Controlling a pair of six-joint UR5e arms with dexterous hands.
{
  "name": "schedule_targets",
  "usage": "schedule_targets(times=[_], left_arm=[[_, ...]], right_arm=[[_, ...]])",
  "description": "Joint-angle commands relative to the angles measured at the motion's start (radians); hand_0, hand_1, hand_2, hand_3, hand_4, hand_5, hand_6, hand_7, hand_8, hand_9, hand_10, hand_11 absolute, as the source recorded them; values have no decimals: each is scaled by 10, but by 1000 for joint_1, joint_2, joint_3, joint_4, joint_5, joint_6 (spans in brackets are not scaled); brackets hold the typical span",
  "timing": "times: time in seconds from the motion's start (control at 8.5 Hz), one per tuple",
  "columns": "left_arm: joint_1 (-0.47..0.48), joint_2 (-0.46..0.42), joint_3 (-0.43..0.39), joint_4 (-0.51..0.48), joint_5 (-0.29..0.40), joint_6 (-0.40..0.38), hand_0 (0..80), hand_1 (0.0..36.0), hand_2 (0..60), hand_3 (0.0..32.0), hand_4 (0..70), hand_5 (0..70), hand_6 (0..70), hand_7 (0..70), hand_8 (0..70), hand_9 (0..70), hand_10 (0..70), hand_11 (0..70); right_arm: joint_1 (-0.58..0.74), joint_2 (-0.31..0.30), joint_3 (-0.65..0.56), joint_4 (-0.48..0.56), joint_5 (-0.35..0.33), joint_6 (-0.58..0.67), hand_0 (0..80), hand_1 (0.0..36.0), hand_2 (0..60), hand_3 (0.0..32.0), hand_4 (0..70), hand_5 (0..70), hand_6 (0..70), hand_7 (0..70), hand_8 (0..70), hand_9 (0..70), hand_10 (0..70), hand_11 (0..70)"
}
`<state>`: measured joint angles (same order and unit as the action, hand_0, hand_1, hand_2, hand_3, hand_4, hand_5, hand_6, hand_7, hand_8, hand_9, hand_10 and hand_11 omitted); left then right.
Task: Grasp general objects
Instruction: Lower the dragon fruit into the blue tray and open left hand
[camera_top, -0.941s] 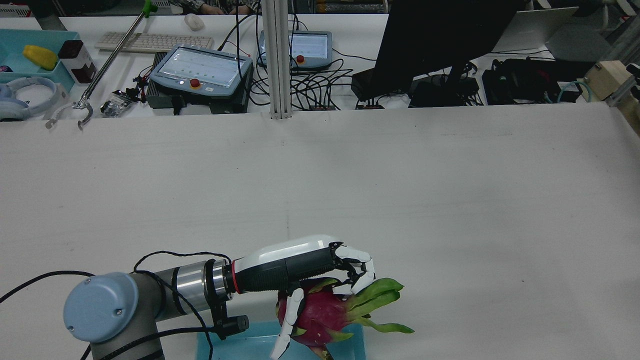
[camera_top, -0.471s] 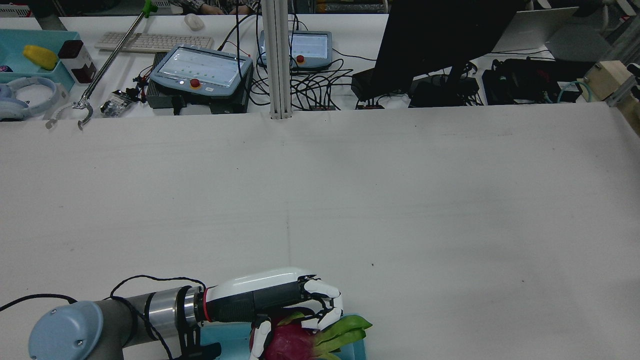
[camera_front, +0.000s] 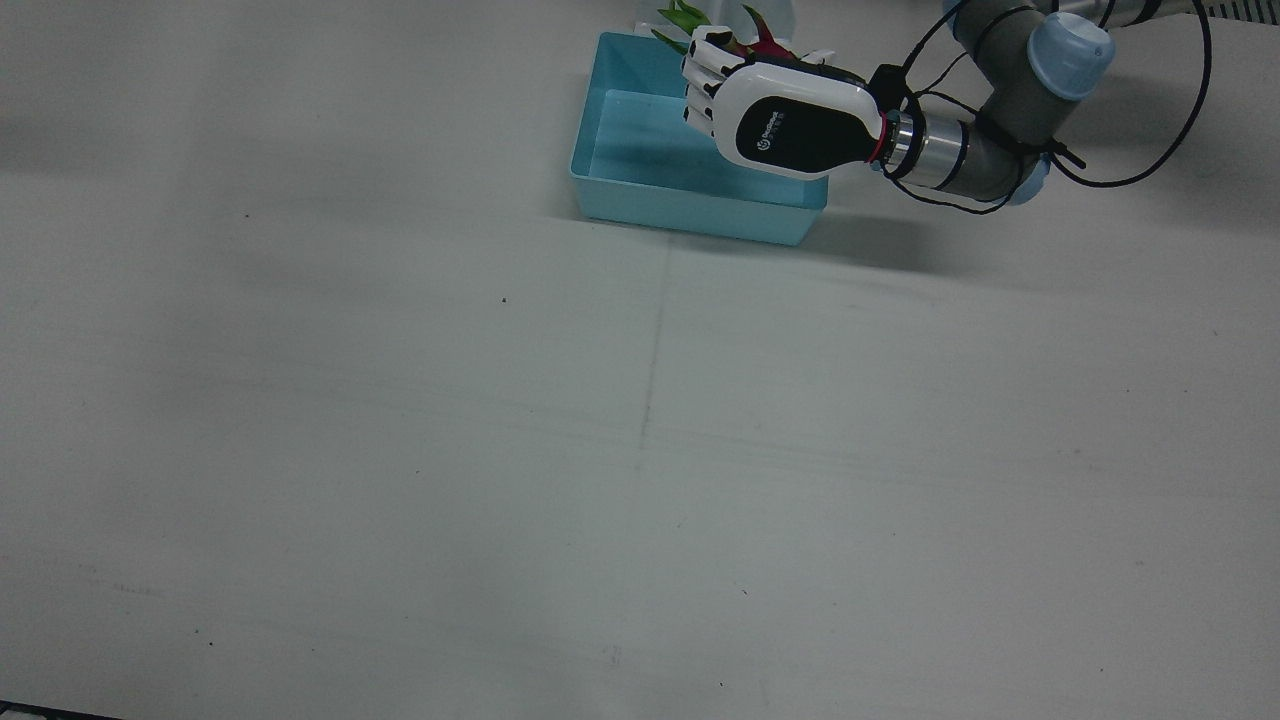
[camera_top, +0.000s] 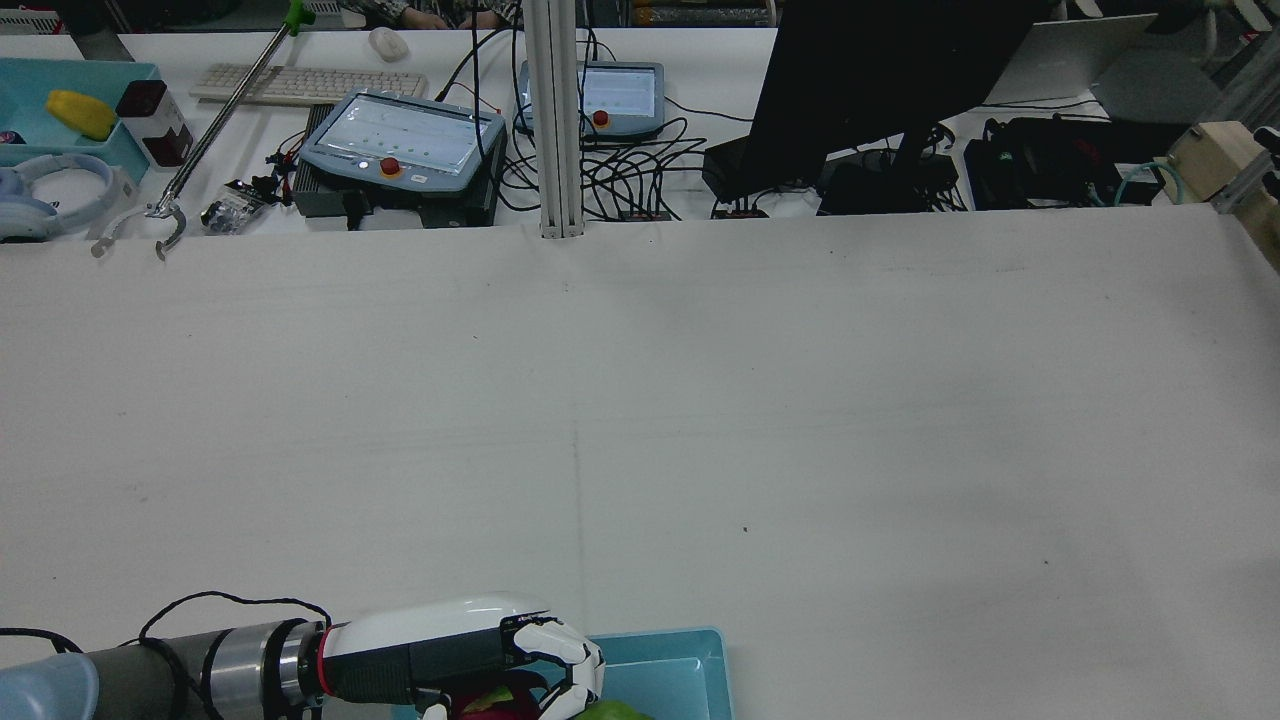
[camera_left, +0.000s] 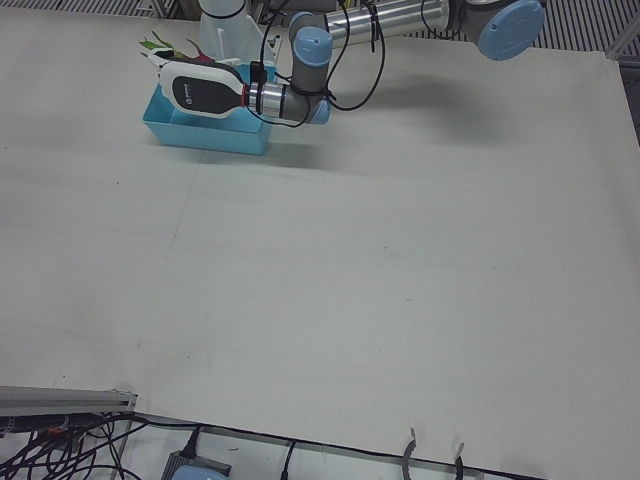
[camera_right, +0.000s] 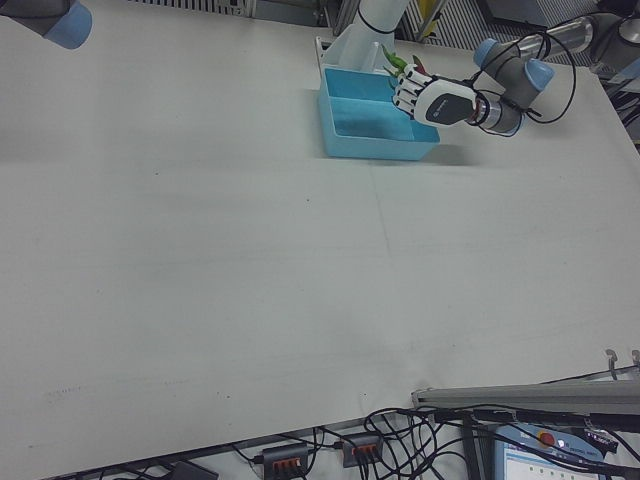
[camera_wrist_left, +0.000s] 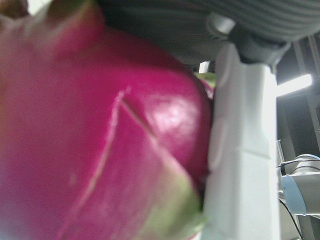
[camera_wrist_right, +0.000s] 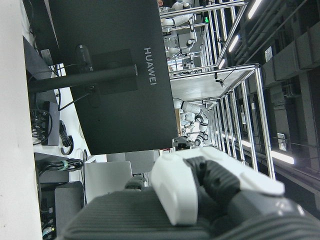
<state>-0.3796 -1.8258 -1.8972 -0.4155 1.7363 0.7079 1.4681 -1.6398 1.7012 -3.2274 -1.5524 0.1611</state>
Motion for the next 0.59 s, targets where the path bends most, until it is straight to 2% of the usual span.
schedule_targets(times=[0.0, 0.24, 0.47], left_arm=[[42, 5, -20, -19, 2, 1, 800, 360, 600, 0, 125, 700, 320, 479, 290, 283, 220, 363], [39, 5, -39, -16, 3, -1, 800, 360, 600, 0, 88, 700, 259, 348, 252, 217, 198, 333], [12, -3, -40, -9, 3, 1, 800, 360, 600, 0, 87, 700, 251, 323, 244, 218, 193, 326]], right_arm=[[0, 0, 0, 0, 0, 0, 0, 0, 0, 0, 0, 0, 0, 0, 0, 0, 0, 0], [0, 0, 0, 0, 0, 0, 0, 0, 0, 0, 0, 0, 0, 0, 0, 0, 0, 0], [0, 0, 0, 0, 0, 0, 0, 0, 0, 0, 0, 0, 0, 0, 0, 0, 0, 0]])
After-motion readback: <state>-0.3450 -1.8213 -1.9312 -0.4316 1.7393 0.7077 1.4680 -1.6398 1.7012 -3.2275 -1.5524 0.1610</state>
